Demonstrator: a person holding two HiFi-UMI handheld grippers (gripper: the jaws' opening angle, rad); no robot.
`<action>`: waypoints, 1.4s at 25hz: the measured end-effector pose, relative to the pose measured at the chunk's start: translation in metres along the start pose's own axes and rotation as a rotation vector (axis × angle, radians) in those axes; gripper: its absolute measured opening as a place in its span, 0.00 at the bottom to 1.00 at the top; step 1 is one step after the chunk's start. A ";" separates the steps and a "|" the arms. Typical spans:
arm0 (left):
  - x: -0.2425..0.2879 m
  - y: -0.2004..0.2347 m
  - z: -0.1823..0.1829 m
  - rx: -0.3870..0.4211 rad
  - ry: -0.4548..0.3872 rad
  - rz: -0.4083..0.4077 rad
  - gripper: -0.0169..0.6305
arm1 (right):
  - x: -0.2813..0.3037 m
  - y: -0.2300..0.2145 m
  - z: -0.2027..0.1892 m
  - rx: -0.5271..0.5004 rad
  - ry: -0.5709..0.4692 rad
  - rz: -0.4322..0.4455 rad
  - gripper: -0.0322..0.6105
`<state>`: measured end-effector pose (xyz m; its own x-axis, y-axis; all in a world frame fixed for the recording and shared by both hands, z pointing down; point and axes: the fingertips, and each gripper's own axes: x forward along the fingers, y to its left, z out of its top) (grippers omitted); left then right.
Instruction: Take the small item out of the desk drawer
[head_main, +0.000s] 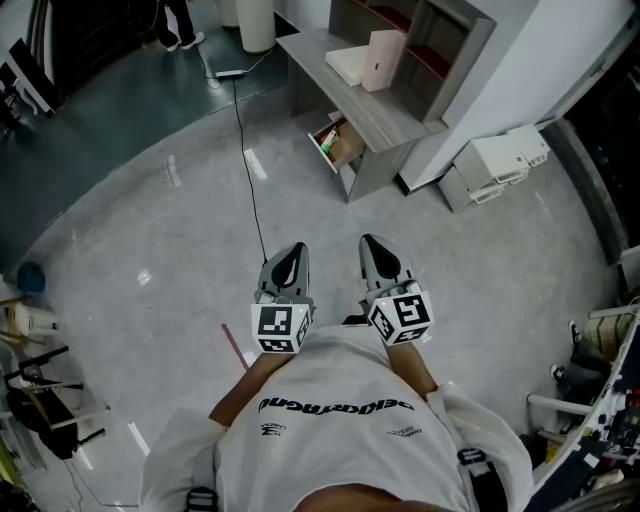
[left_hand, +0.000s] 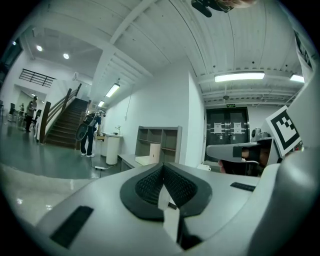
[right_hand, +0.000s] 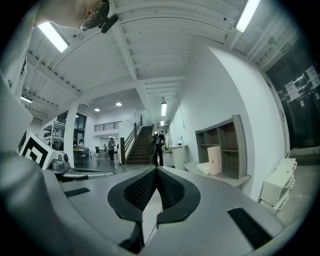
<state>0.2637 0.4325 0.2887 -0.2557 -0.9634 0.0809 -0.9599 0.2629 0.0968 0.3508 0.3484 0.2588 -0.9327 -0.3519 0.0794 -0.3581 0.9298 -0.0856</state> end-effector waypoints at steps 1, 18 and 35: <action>-0.002 0.003 -0.003 -0.006 0.004 -0.002 0.05 | 0.000 0.003 -0.003 0.002 0.004 -0.004 0.10; 0.093 0.123 -0.029 -0.002 0.091 0.035 0.05 | 0.151 -0.017 -0.020 0.038 0.009 -0.003 0.10; 0.323 0.212 0.006 0.071 0.143 -0.096 0.05 | 0.357 -0.145 -0.002 0.127 0.051 -0.113 0.10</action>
<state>-0.0229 0.1770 0.3293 -0.1481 -0.9653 0.2149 -0.9862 0.1604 0.0409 0.0702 0.0880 0.3011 -0.8840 -0.4442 0.1458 -0.4659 0.8625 -0.1974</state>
